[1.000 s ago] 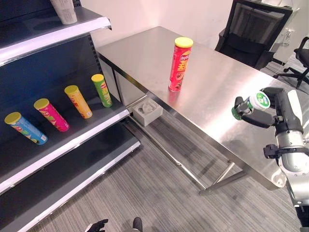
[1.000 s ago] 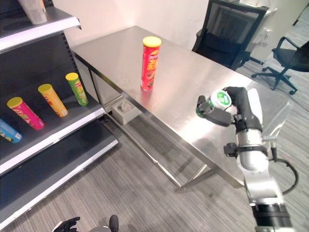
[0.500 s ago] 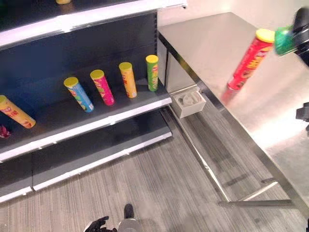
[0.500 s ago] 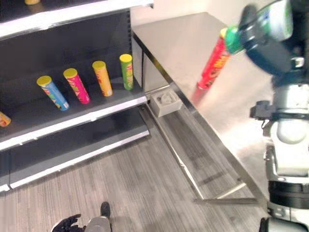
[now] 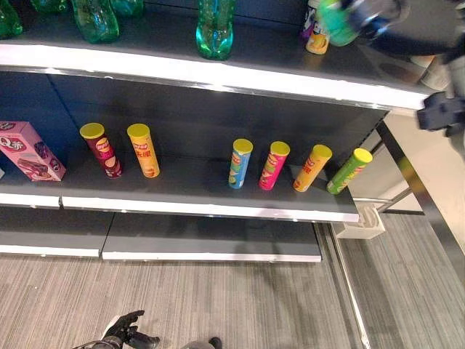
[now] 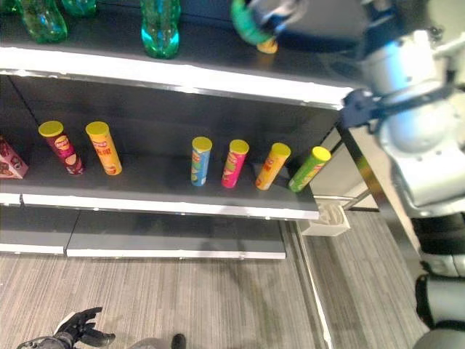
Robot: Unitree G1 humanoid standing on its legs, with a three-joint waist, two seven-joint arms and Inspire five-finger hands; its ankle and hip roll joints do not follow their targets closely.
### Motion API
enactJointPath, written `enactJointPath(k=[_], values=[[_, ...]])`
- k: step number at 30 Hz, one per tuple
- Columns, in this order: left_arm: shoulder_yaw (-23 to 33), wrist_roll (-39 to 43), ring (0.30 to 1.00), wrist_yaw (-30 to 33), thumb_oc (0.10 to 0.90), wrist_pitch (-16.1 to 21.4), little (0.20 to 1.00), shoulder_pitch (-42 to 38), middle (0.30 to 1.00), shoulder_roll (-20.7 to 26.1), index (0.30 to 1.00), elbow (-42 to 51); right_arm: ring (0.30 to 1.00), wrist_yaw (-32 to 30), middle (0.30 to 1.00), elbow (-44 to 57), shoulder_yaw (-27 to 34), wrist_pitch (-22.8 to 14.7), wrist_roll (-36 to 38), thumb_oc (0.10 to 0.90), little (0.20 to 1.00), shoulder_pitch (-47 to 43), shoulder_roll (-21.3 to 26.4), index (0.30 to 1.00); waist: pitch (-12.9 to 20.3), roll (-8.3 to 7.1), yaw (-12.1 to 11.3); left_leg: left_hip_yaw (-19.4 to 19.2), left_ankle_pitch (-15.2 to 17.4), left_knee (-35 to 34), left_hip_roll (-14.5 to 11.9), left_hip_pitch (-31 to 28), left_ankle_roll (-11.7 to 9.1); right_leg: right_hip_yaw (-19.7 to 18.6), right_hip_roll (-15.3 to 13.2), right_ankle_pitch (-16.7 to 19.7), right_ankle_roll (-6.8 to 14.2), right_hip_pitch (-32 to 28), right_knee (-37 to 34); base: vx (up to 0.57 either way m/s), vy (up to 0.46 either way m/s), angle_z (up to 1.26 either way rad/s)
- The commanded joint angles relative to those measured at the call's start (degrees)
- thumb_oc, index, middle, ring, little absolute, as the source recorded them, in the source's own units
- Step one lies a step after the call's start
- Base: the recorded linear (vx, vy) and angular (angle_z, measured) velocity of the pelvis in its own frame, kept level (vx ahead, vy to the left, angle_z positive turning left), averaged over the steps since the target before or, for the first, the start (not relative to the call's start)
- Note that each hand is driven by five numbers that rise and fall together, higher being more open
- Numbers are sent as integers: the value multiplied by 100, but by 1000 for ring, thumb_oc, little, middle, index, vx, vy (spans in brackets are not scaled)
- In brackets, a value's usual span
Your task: Put the goods on the table back onto the shelves and tidy them up.
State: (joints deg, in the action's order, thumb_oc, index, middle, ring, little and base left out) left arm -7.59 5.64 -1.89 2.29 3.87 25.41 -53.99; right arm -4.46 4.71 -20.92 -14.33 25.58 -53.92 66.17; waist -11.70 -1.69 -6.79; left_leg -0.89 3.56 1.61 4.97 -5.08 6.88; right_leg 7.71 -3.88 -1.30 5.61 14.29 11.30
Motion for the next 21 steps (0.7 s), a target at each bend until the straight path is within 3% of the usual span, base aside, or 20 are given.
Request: enactJointPath(k=[1, 4, 12, 21], values=[[-137, 5, 900, 14, 800, 290, 900, 77, 900, -20, 900, 77, 300, -244, 300, -526, 1009, -211, 432, 400, 300, -256, 291, 300, 386, -277, -96, 332, -245, -661, -432, 40, -998, 755, -681, 455, 498, -1509, -1037, 185, -196, 168], [-163, -42, 900, -8, 800, 227, 900, 252, 900, -219, 900, -33, 300, -338, 300, -449, 1365, -184, 375, 400, 300, 77, 252, 300, 570, -294, -100, 430, -234, -661, -547, -5, -1107, 1000, -602, 502, 509, -1900, -1437, 188, -194, 158], [-170, -149, 900, -60, 800, 207, 900, 471, 900, -328, 900, 143, 300, -599, 300, -325, 2473, -261, 163, 400, 300, 1048, 218, 300, 744, -259, -31, 256, -130, -661, -702, -129, -1168, 1040, -522, 413, 467, -2079, -1630, 45, -75, -47], [-267, -206, 900, -41, 800, 221, 900, 433, 900, -301, 900, 201, 300, -618, 300, -331, 2483, -269, 70, 400, 300, 1083, 132, 300, 756, -261, 7, 176, -73, -661, -721, -213, -1147, 1072, -514, 387, 450, -2130, -1630, 21, 1, -16]])
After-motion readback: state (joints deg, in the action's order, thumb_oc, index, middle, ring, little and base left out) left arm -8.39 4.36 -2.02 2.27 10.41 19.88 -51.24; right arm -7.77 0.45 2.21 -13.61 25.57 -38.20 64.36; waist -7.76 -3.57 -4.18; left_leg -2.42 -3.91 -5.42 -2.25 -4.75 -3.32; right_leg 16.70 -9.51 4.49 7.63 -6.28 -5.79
